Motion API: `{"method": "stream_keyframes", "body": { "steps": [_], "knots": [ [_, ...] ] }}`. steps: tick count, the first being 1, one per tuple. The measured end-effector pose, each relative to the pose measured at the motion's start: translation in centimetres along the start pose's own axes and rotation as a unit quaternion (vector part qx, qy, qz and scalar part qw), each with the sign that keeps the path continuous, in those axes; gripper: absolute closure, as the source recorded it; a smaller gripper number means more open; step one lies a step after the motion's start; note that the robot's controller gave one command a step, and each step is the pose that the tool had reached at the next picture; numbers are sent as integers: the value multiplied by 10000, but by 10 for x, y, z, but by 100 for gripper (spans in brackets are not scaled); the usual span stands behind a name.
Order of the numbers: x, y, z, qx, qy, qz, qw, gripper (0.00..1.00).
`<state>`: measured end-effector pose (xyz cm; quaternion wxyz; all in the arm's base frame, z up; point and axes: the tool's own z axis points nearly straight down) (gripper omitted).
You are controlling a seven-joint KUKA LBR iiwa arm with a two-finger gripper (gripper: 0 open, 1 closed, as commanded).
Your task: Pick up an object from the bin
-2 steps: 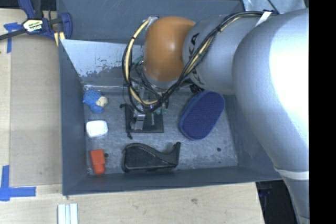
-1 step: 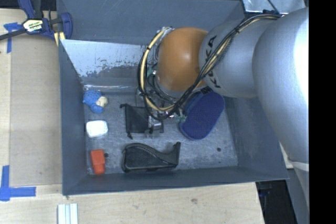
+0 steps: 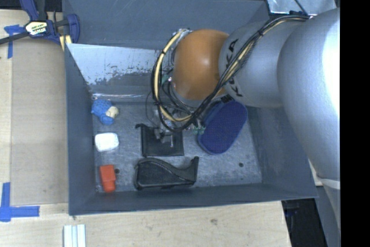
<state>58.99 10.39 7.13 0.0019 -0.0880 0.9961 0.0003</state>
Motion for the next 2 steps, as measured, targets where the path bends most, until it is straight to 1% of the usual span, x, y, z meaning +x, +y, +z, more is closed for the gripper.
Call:
{"method": "stream_keyframes", "body": {
  "steps": [1, 2],
  "knots": [
    [4, -9, -127, 6, -41, -255, 9997, 100],
    [-5, -19, -243, 9, -35, -2280, 9737, 100]
  ]
}}
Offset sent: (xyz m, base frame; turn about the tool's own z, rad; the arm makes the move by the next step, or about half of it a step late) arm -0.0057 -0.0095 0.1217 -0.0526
